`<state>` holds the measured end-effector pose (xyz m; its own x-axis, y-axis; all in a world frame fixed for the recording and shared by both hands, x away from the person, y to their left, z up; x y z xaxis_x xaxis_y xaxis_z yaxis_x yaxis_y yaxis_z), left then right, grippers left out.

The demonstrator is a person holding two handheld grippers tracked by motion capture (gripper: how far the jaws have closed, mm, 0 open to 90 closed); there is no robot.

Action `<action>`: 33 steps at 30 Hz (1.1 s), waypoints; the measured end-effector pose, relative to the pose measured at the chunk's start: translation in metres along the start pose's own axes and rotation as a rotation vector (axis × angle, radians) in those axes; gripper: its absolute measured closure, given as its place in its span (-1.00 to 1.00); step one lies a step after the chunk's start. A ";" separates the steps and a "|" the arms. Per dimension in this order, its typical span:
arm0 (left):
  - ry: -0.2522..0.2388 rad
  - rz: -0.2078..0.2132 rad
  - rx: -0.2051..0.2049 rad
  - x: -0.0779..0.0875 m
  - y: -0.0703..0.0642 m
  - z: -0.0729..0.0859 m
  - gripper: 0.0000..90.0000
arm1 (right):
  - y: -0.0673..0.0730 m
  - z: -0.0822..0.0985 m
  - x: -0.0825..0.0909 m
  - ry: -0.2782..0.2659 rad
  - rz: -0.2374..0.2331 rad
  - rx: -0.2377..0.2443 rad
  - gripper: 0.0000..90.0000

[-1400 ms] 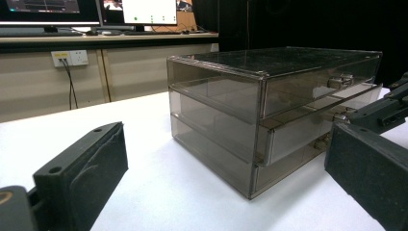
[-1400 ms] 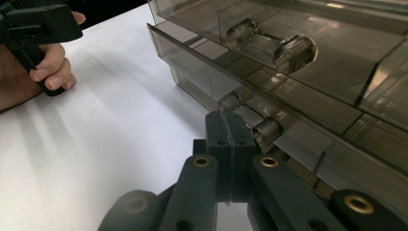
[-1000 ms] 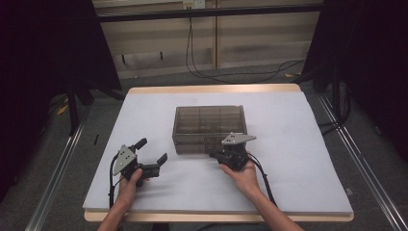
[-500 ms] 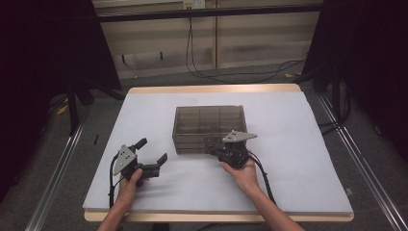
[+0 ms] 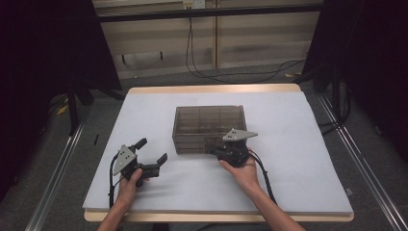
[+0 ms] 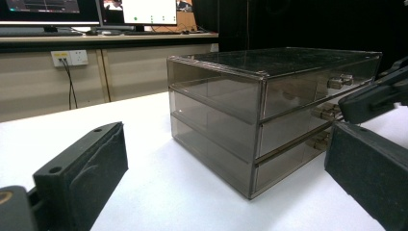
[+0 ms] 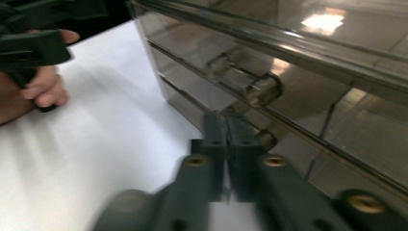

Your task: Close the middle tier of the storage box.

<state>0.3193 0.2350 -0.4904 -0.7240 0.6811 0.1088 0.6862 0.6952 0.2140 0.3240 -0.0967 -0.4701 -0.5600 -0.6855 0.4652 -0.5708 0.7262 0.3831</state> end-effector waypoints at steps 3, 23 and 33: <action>-0.001 -0.003 0.003 0.000 0.000 0.000 -0.97 | 0.001 0.000 0.005 -0.001 -0.021 0.009 0.62; 0.001 -0.005 0.000 0.000 0.000 0.000 -0.97 | -0.004 0.002 0.058 -0.024 -0.023 -0.064 -0.45; 0.002 -0.007 0.012 0.000 0.000 0.000 -0.97 | -0.018 0.006 0.088 -0.050 0.044 -0.079 -0.66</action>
<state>0.3194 0.2345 -0.4905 -0.7289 0.6758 0.1093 0.6819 0.7027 0.2031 0.2806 -0.1704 -0.4408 -0.6142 -0.6531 0.4430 -0.4968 0.7562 0.4259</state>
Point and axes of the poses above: each handheld gripper's, and its own axes: x roughly backward along the jaws, z roughly out of its underside, y roughly to its left, the point moved 1 cm from there along -x, roughly forward along the jaws, and after that the axes turned 13 degrees about -x, right-handed, at the moved point
